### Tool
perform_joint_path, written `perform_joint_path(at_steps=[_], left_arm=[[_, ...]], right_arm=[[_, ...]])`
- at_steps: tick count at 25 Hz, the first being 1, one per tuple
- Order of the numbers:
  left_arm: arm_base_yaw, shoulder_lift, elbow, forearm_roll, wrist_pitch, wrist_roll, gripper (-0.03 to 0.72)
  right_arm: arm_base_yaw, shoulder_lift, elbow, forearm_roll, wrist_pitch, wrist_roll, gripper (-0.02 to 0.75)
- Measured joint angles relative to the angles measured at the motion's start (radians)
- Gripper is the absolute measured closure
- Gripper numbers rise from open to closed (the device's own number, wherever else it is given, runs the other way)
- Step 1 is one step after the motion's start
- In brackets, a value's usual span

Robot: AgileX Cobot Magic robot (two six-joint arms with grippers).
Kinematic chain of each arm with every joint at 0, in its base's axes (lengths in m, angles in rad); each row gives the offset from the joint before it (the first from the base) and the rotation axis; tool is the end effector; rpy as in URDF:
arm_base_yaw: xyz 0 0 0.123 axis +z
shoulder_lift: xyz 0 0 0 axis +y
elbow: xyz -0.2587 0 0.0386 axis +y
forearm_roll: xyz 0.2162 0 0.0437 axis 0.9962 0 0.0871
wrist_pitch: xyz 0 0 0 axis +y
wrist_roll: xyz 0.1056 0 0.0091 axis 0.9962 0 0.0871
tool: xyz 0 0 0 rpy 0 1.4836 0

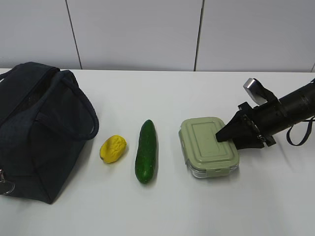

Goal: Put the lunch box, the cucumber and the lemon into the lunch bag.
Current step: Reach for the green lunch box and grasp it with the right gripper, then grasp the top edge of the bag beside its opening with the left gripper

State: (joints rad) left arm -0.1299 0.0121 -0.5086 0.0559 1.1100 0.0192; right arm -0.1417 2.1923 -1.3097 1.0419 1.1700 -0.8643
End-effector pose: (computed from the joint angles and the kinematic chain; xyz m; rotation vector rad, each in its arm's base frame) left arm 0.0032 0.0049 0.2529 0.1520 2.0902 0.0006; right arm 0.3552 0.0345 0.1077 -0.1173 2.7257 1.3476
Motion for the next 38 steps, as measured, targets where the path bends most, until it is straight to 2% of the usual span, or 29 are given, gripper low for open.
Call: perform_joint_path(at_steps=[38], left_arm=[[0.0,0.0,0.0,-0.033,0.0,0.0,0.45]], right_arm=[[0.0,0.0,0.0,0.01,-0.004,0.008,0.383]])
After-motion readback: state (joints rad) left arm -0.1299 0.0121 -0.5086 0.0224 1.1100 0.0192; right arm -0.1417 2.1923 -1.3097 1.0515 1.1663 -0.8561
